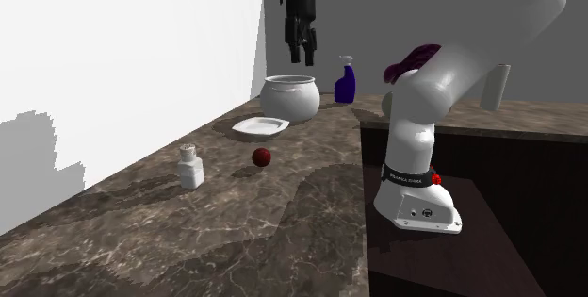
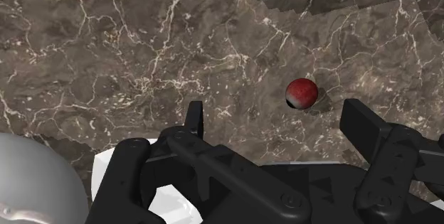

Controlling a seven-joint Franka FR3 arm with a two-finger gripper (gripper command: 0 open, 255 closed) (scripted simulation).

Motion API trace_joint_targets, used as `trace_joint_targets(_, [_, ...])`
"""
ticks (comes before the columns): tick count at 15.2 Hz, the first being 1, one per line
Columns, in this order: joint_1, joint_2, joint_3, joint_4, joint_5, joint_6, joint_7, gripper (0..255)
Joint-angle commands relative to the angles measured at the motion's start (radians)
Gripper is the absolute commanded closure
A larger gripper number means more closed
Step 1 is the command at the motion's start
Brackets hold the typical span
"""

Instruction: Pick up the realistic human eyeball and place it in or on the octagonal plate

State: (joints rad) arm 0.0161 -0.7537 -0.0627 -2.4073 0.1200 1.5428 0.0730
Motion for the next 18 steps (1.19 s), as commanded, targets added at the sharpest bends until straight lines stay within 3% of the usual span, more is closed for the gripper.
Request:
trace_joint_targets(1, [0.000, 0.000, 0.000, 0.000, 0.000, 0.000, 0.000, 0])
trace_joint_targets(9, [0.037, 0.100, 0.093, -0.160, 0.094, 0.278, 0.091, 0])
trace_joint_targets(18, [0.094, 0.350, 0.195, -0.226, 0.204, 0.619, 0.170, 0])
